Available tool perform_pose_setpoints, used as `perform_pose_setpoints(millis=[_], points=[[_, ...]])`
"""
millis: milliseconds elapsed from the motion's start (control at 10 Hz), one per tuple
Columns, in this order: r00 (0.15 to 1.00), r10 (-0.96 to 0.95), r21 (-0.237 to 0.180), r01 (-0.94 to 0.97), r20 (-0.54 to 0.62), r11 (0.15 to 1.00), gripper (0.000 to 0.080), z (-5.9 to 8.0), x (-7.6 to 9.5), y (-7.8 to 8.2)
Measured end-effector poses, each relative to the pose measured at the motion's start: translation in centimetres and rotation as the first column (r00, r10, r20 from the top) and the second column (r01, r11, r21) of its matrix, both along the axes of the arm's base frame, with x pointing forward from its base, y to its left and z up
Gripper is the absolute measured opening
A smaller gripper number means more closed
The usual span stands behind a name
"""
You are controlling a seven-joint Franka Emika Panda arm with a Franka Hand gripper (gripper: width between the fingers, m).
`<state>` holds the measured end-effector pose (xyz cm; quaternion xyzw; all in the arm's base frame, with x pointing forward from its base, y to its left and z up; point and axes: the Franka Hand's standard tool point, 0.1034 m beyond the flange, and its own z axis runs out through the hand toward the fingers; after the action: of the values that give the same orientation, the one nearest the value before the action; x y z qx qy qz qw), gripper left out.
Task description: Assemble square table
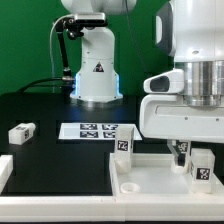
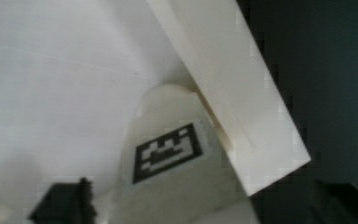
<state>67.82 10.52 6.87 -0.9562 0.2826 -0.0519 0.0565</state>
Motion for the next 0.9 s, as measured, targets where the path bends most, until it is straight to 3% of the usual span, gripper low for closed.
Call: perform_pose_setpoints(millis=[100, 200, 300, 500, 600, 800, 900], points=[[0.998, -0.057, 0.01, 0.057, -0.005, 0.998, 0.0512, -0.01, -0.01, 0.05], [0.989, -0.148, 0.022, 0.148, -0.014, 0.989, 0.0364, -0.03, -0.03, 0.09], [0.977, -0.213, 0.028, 0.213, -0.024, 0.977, 0.0292, -0.09, -0.1, -0.06], [0.881, -0.467, 0.042, 0.471, -0.073, 0.881, 0.0292, -0.01, -0.29, 0.02], [0.785, -0.609, 0.038, 0.616, -0.113, 0.787, 0.0292, -0.06, -0.52, -0.12], [0.475, -0.854, 0.093, 0.88, -0.211, 0.466, 0.0291, -0.18, -0.15, 0.08], [0.394, -0.888, 0.092, 0.919, -0.237, 0.383, 0.0291, -0.17, -0.08, -0.07]])
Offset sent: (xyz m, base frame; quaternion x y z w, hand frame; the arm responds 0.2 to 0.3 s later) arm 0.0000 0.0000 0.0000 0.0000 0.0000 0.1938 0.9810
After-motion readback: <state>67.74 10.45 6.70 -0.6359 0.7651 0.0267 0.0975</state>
